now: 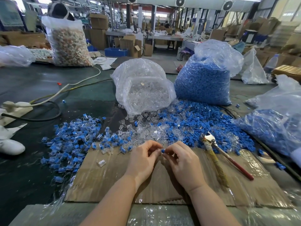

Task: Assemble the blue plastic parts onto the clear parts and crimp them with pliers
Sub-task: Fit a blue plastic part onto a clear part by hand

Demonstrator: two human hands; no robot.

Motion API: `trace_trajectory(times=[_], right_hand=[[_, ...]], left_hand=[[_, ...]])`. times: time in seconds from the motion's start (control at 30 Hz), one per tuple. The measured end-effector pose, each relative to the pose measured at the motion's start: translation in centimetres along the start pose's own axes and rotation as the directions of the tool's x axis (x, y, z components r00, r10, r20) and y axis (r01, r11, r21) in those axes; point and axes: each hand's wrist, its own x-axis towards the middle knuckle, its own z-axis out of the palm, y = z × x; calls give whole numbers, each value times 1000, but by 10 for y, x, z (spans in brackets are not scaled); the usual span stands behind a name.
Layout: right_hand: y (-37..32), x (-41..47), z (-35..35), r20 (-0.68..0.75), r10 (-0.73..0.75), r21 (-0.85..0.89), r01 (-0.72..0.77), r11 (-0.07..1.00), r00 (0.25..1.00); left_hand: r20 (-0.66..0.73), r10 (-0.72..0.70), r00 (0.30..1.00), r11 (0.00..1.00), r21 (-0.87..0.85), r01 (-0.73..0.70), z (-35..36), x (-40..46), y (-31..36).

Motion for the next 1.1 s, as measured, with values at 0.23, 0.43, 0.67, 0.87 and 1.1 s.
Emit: trace_trajectory(times=[0.23, 0.43, 0.67, 0.87, 1.1], right_hand=[[1, 0, 1, -6, -26, -36, 26, 999, 1000], [0, 0, 0, -1, -24, 0, 24, 1000, 1000], [-3, 1, -2, 27, -35, 45, 34, 998, 999], [-3, 2, -2, 13, -41, 34, 40, 999, 999], [-2, 2, -1, 5, -43, 30, 43, 999, 999]], left_hand=[[-19, -6, 1000, 1000, -10, 6, 0, 0, 0], [2, -3, 1000, 1000, -10, 3, -1, -1, 1], [7, -7, 1000, 999, -45, 8, -1, -1, 3], [19, -17, 1000, 998, -63, 18, -1, -1, 3], [16, -19, 1000, 998, -67, 20, -1, -1, 3]])
